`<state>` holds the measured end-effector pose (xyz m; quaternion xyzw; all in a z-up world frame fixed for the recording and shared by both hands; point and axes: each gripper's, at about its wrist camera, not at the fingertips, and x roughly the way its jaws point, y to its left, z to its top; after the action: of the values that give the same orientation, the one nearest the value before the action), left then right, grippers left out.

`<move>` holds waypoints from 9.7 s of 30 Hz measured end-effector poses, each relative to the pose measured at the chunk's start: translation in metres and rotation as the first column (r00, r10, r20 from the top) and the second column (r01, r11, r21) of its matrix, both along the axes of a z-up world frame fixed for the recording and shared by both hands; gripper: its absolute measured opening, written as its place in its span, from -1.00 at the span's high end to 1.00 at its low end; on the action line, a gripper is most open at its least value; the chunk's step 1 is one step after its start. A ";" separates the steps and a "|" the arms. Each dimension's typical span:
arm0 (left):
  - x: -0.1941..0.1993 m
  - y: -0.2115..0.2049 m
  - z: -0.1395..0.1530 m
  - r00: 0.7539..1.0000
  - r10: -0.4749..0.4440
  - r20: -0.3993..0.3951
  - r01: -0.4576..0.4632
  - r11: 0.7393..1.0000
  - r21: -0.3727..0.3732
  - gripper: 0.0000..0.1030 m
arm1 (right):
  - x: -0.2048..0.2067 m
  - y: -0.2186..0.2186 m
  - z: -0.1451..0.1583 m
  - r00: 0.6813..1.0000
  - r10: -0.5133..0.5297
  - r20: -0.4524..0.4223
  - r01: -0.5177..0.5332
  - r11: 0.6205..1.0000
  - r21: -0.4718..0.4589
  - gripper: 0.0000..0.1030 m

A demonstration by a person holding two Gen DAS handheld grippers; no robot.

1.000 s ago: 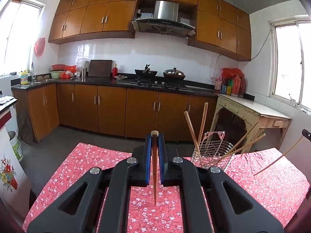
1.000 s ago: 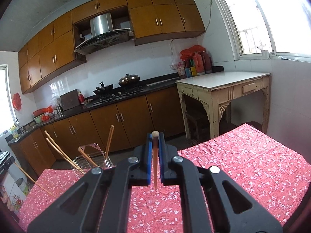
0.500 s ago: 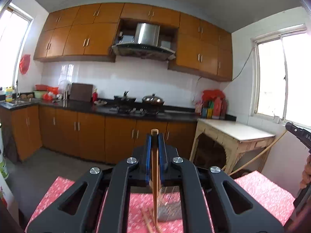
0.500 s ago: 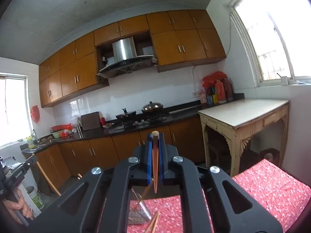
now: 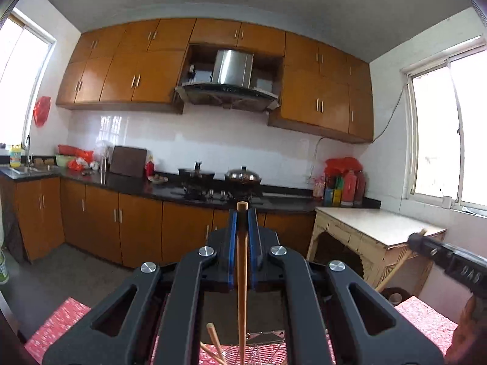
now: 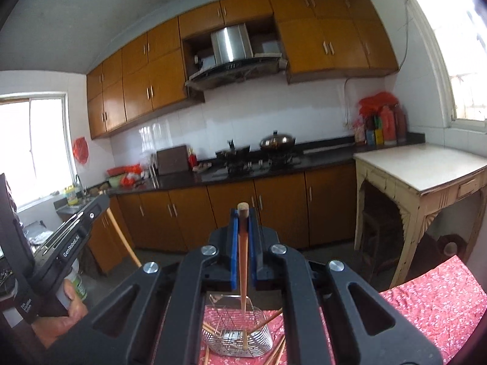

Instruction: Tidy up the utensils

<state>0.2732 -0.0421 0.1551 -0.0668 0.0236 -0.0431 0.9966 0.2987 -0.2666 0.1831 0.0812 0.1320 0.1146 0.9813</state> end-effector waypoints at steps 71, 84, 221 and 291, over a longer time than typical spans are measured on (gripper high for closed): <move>-0.047 0.000 -0.279 0.651 -0.014 -0.759 0.124 0.988 0.088 0.41 | -0.039 -0.037 -0.330 0.752 -0.294 -0.590 0.231 0.956 -0.182 0.86; -0.003 0.057 -0.279 0.646 0.140 -0.750 -0.015 0.985 0.171 0.86 | -0.023 -0.075 -0.333 0.745 -0.337 -0.576 0.279 0.941 -0.190 0.86; -0.055 0.068 -0.281 0.667 0.079 -0.741 0.114 0.972 0.206 0.85 | -0.044 -0.087 -0.332 0.767 -0.305 -0.565 0.256 0.952 -0.167 0.85; -0.043 0.023 0.040 0.998 -0.063 0.019 0.063 0.998 -0.002 0.87 | -0.042 -0.024 0.021 0.998 -0.031 0.058 0.030 0.999 0.026 0.86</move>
<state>0.2297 -0.0193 0.1948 -0.0669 0.0164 -0.0753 0.9948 0.2563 -0.2903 0.2037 0.0920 0.1004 0.1036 0.9853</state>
